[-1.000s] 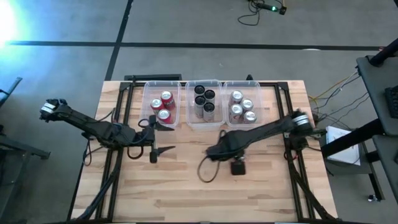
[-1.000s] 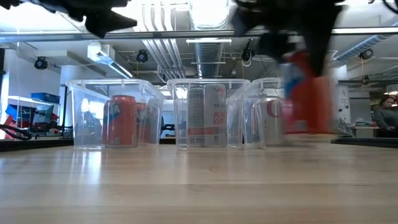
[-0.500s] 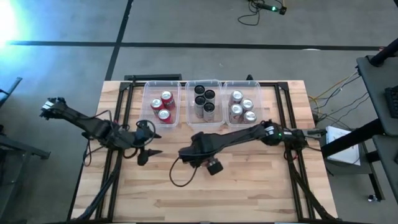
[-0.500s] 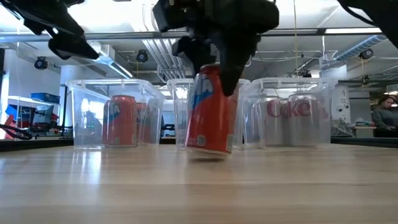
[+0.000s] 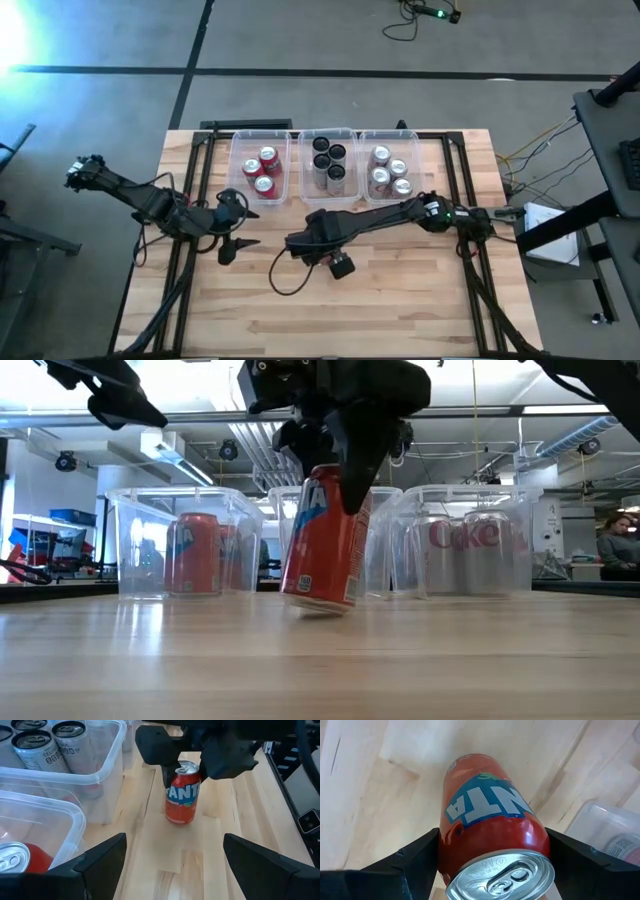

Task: Sort soda cans
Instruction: Put the red soda can into the left transparent bin

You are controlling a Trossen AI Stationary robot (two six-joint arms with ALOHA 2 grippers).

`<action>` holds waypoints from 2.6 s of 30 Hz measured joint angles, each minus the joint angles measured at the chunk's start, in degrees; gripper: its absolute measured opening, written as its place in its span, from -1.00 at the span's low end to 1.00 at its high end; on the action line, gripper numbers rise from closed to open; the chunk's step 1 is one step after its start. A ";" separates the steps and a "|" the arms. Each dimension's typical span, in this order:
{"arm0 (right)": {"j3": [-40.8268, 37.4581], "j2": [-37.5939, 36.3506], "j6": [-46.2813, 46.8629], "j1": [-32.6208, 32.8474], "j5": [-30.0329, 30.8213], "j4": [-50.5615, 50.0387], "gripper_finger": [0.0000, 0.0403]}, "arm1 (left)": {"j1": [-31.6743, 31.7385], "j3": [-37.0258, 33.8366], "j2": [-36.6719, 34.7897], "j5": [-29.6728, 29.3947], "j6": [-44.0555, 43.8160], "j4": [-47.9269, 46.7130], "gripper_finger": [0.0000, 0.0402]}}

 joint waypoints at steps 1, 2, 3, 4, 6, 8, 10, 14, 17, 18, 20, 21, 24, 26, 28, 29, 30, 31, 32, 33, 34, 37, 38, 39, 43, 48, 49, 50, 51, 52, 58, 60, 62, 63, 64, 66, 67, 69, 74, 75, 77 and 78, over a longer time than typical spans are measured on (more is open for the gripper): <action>-0.03 0.00 -0.02 0.00 -0.55 -0.01 0.55 | 0.00 0.05 0.29 -0.02 -0.03 -0.02 0.58; -0.24 0.00 -0.12 -0.01 -1.23 0.26 0.57 | 0.00 0.07 0.59 -0.02 -0.07 -0.02 0.58; -0.46 0.00 -0.27 -0.07 -1.44 0.74 0.60 | 0.00 0.07 0.92 -0.02 -0.13 -0.02 0.58; -0.61 -0.02 -0.29 -0.07 -1.37 1.26 0.64 | 0.00 0.03 1.21 -0.02 -0.21 0.16 0.58; -0.84 -0.02 -0.29 -0.07 -1.35 2.46 0.73 | 0.00 -0.16 1.81 -0.02 -0.55 0.29 0.58; -0.64 -0.02 -0.12 -0.07 -1.29 3.23 0.82 | 0.01 -0.26 2.50 0.02 -1.34 0.25 0.58; 0.30 -0.06 0.23 0.08 -0.92 3.32 0.87 | 0.01 -0.26 3.28 0.01 -1.74 0.48 0.58; 1.10 -2.28 3.13 0.79 -0.91 1.56 0.90 | 0.02 -0.08 5.72 -0.02 -0.63 3.66 0.58; 0.71 -5.47 7.15 1.56 -0.95 -2.14 0.90 | 0.30 0.09 8.20 -0.04 1.79 9.11 0.58; 0.21 -6.77 8.90 1.86 -0.95 -3.20 0.90 | 0.68 0.09 9.16 -0.03 2.35 11.23 0.58; -1.48 -9.48 12.35 2.40 -0.91 -4.03 0.90 | 1.93 0.43 11.28 0.24 2.82 14.39 0.58; -2.88 -11.02 13.84 2.76 -0.91 -3.87 0.91 | 2.87 1.01 12.56 0.57 2.86 14.40 0.58; -9.27 -15.94 17.31 3.98 -0.21 -1.95 0.91 | 5.97 4.44 16.84 3.19 2.87 12.36 0.58; -15.34 -19.82 19.82 4.94 1.98 0.67 0.91 | 7.50 7.44 20.20 4.56 3.17 11.13 0.58; -22.41 -23.98 22.25 5.79 4.28 3.79 0.91 | 8.38 11.09 24.04 5.73 4.62 10.10 0.58; -26.01 -26.00 23.82 6.21 5.14 5.51 0.91 | 8.78 13.12 26.01 6.91 5.63 9.41 0.58; -29.49 -27.99 25.80 6.55 6.23 7.45 0.91 | 9.15 15.37 28.02 8.10 6.33 8.74 0.58; -32.92 -29.99 27.89 6.95 7.41 9.43 0.91 | 9.56 17.58 29.96 9.46 6.87 8.12 0.58; -36.21 -31.93 30.08 7.32 8.67 11.59 0.91 | 9.95 19.56 31.95 11.03 7.42 7.16 0.58; -39.25 -33.88 32.03 7.86 9.71 13.47 0.91 | 10.31 21.20 33.83 12.18 8.07 6.24 0.58; -42.12 -35.74 33.88 8.38 10.61 15.28 0.91 | 10.46 22.77 35.68 13.55 8.73 5.32 0.58; -49.83 -40.89 38.81 10.52 11.97 20.09 0.91 | 10.46 26.88 40.72 16.28 11.14 2.69 0.58; -52.17 -42.28 40.37 11.34 12.29 21.46 0.91 | 10.43 28.06 42.08 17.23 11.95 2.42 0.58; -54.23 -43.54 41.98 12.05 12.77 22.81 0.91 | 10.43 29.20 43.29 18.24 12.55 2.34 0.58; -61.16 -47.90 47.65 14.70 14.32 26.91 0.91 | 12.18 33.68 47.81 21.87 13.30 0.49 0.65; -66.71 -50.18 53.82 17.34 14.69 30.00 0.91 | 15.22 39.64 53.06 22.65 13.46 -6.53 0.79; -67.48 -50.28 54.75 17.81 14.71 30.21 0.91 | 15.55 40.74 53.76 22.65 13.91 -7.43 0.81; -68.20 -50.29 55.70 18.17 14.70 30.34 0.91 | 15.66 41.64 54.39 22.63 14.49 -7.92 0.83; -68.86 -50.24 56.30 18.46 14.69 30.68 0.91 | 15.66 42.51 55.04 22.65 15.18 -8.74 0.85; -69.47 -50.21 56.89 18.80 14.70 31.25 0.91 | 15.61 43.25 55.61 22.68 15.77 -9.93 0.86; -71.71 -50.21 58.96 19.23 14.72 32.51 0.91 | 15.61 45.50 57.99 23.04 17.87 -14.38 0.88; -71.90 -50.21 58.72 19.19 15.04 32.97 0.91 | 15.66 45.45 58.68 23.05 18.14 -14.50 0.88; -72.12 -50.18 58.44 19.19 15.60 33.98 0.91 | 15.79 45.38 59.33 23.06 18.18 -14.85 0.88; -72.14 -50.18 58.27 19.19 15.62 34.36 0.91 | 15.79 45.38 59.53 23.06 18.19 -14.85 0.88; -72.14 -50.18 57.93 19.19 15.63 34.76 0.91 | 15.83 45.38 59.71 23.06 18.33 -14.75 0.88; -72.14 -50.18 57.39 19.19 15.64 35.38 0.91 | 15.89 45.38 60.09 23.06 18.84 -14.78 0.88; -72.14 -50.18 57.38 19.19 15.64 35.49 0.91 | 15.89 45.38 60.30 23.06 19.07 -14.81 0.88; -72.14 -50.18 57.37 19.19 15.64 35.49 0.91 | 15.89 45.37 60.93 23.11 19.49 -14.81 0.88; -72.22 -50.18 57.36 19.19 15.64 35.53 0.91 | 15.65 45.36 62.45 23.16 21.78 -14.67 0.88; -72.28 -50.16 57.36 19.19 15.64 35.51 0.91 | 15.65 45.36 63.04 23.17 21.84 -14.53 0.88; -72.43 -50.16 57.38 19.19 15.64 35.65 0.91 | 15.65 45.33 64.02 23.20 21.83 -14.25 0.88; -72.51 -50.16 57.37 19.19 15.64 35.64 0.91 | 15.61 45.29 64.46 23.20 21.79 -14.25 0.88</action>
